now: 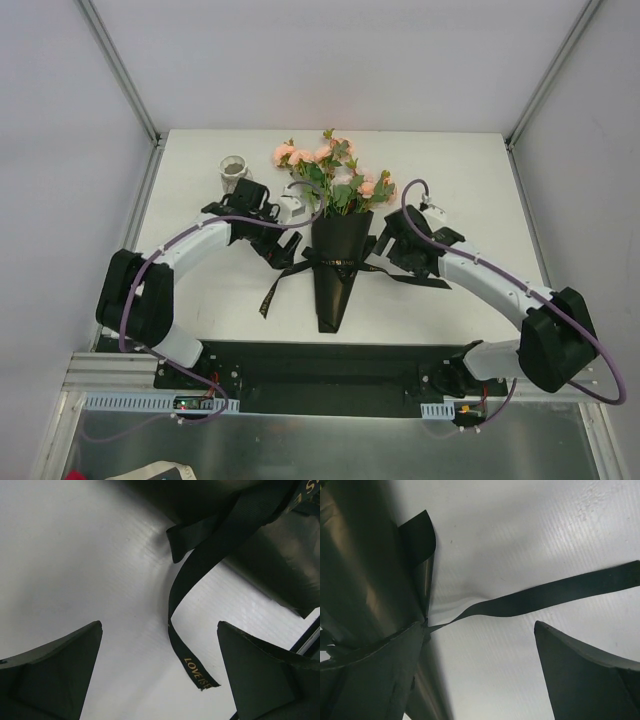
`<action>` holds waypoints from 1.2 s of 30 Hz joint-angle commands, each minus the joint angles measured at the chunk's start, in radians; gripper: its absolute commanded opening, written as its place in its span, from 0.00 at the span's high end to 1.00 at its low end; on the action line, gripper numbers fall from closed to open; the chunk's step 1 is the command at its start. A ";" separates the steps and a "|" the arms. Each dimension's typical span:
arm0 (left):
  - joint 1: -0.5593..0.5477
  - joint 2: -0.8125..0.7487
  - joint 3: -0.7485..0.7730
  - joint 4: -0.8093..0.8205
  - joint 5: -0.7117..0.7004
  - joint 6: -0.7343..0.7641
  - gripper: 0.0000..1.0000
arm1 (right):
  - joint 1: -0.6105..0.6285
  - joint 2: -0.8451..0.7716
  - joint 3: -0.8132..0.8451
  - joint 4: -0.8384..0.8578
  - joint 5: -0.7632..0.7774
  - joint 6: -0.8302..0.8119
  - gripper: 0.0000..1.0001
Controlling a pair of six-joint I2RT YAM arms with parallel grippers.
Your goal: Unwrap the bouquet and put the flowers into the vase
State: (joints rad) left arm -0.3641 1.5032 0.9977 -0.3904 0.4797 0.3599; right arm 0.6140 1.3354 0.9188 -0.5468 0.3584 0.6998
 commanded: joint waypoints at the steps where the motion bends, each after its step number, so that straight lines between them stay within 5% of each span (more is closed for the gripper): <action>1: -0.067 0.066 0.058 0.025 -0.038 0.048 0.01 | 0.016 0.004 -0.053 0.080 0.008 0.144 0.04; 9: -0.171 0.152 0.035 0.077 -0.122 0.116 0.01 | 0.035 0.005 -0.104 0.059 0.010 0.314 0.04; 13: -0.188 0.157 0.009 0.102 -0.142 0.151 0.20 | 0.061 0.014 -0.129 0.122 0.007 0.382 0.05; 17: -0.190 0.144 -0.034 0.142 -0.173 0.162 0.62 | 0.067 0.074 -0.129 0.156 0.005 0.429 0.06; 26: -0.190 0.129 -0.062 0.151 -0.176 0.157 0.78 | 0.072 0.149 -0.159 0.287 0.039 0.512 0.13; 32: -0.191 0.126 -0.060 0.151 -0.176 0.145 0.96 | 0.072 0.205 -0.141 0.327 0.021 0.523 0.41; 36: -0.193 0.098 -0.064 0.145 -0.202 0.131 1.00 | 0.073 0.196 -0.140 0.317 0.042 0.524 0.74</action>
State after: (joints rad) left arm -0.5503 1.6558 0.9375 -0.2428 0.3027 0.5037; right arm 0.6800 1.5295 0.7666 -0.2283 0.3695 1.1976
